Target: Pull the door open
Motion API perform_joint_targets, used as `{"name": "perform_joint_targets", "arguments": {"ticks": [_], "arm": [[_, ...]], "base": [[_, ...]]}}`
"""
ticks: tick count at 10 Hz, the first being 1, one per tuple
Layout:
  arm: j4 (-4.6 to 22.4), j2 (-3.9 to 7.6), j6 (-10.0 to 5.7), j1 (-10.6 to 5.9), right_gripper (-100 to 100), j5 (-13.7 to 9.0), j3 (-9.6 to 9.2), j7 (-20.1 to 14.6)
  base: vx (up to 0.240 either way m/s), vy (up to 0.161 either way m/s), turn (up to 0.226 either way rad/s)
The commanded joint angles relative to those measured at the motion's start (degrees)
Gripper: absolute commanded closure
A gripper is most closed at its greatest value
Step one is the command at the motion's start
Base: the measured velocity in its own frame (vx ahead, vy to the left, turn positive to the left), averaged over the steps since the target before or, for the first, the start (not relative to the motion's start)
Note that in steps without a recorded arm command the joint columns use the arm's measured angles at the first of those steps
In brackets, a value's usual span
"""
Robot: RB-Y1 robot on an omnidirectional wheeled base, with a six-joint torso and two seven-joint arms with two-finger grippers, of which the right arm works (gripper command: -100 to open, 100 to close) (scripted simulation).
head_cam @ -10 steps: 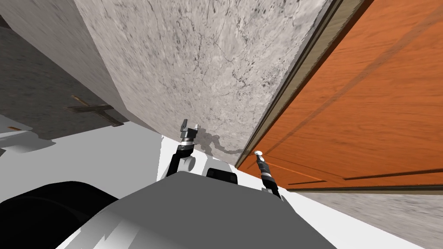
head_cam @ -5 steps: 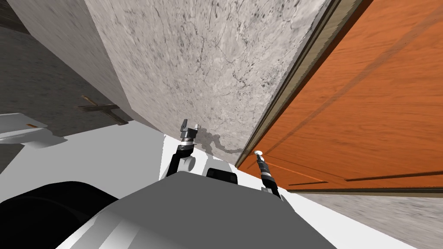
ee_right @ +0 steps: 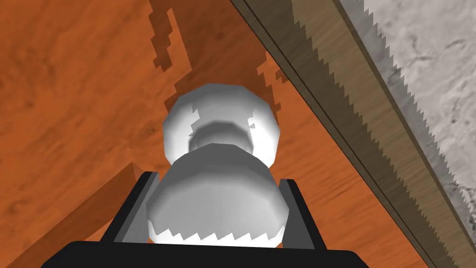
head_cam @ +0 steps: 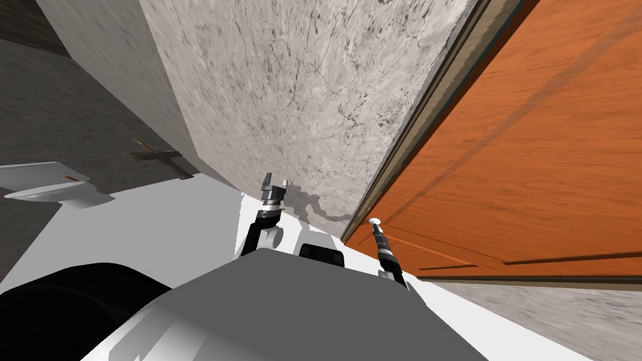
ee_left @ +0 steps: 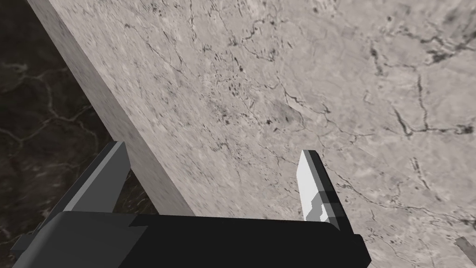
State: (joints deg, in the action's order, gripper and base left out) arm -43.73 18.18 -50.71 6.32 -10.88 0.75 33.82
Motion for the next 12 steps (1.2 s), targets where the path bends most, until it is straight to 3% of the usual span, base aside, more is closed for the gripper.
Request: {"name": "perform_joint_targets", "arguments": {"ticks": [1,6,12], "arm": [[0.24,-0.16,0.02,-0.21,100,-0.47,-0.17,-2.86],[0.57,-0.19,0.1,-0.61,100,-1.33,-0.32,-8.04],[1.26,-0.25,0.28,-1.45,100,-3.13,-0.63,-17.32]], "base": [[-0.042,-0.015,0.047],[-0.031,-0.012,0.038],[-0.046,-0.014,0.052]]}}
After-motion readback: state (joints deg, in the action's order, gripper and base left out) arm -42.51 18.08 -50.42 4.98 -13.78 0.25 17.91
